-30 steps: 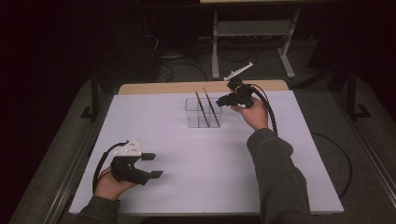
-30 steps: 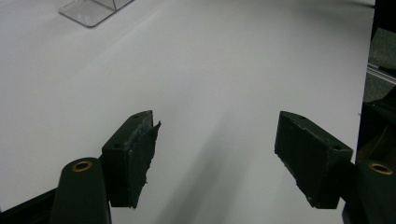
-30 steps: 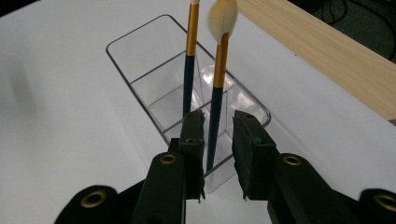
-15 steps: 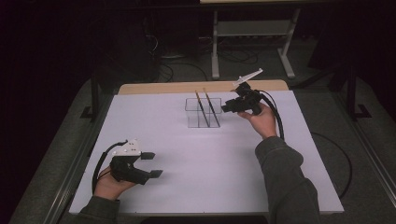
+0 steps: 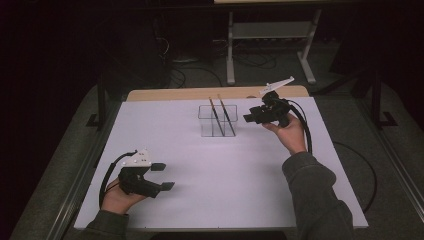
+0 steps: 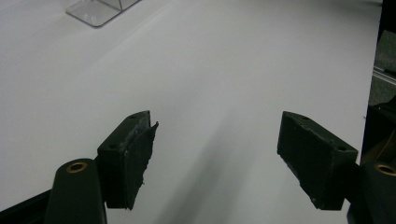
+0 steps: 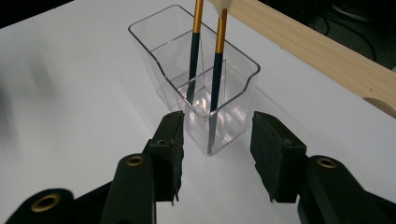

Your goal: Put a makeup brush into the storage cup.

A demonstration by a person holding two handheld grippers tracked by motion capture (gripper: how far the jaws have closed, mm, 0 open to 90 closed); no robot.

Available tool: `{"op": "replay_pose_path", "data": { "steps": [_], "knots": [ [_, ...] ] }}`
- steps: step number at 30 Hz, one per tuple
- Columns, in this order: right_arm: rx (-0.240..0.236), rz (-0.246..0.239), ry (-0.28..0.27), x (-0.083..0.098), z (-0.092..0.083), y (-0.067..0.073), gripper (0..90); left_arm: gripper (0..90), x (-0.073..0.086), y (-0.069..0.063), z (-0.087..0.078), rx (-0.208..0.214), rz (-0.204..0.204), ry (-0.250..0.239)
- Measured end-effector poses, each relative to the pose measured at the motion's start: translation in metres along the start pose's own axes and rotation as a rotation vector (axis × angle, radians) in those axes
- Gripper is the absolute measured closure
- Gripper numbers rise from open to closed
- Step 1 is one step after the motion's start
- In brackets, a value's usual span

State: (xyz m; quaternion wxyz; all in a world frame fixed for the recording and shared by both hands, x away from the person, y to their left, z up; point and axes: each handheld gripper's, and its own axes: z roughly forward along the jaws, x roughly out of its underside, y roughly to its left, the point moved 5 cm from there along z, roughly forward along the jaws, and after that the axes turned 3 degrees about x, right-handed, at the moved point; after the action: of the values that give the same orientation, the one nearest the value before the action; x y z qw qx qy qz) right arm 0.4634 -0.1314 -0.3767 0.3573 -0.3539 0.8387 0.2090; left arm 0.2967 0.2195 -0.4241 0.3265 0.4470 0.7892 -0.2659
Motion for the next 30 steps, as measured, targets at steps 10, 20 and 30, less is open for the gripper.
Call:
{"op": "replay_pose_path", "data": {
  "steps": [10, 20, 30],
  "knots": [
    [0.002, 0.001, 0.005, 0.014, -0.009, 0.003, 46.6, 26.0, 0.0, 0.0, 0.0, -0.001, 0.001, 0.0],
    [-0.01, -0.005, 0.004, 0.028, -0.014, 0.009, 43.2, 24.8, 0.001, 0.001, -0.001, -0.013, -0.006, 0.001],
    [-0.007, 0.014, 0.004, 0.046, -0.019, 0.009, 40.2, 24.4, 0.001, 0.003, -0.001, -0.022, -0.003, 0.002]
  ]
}}
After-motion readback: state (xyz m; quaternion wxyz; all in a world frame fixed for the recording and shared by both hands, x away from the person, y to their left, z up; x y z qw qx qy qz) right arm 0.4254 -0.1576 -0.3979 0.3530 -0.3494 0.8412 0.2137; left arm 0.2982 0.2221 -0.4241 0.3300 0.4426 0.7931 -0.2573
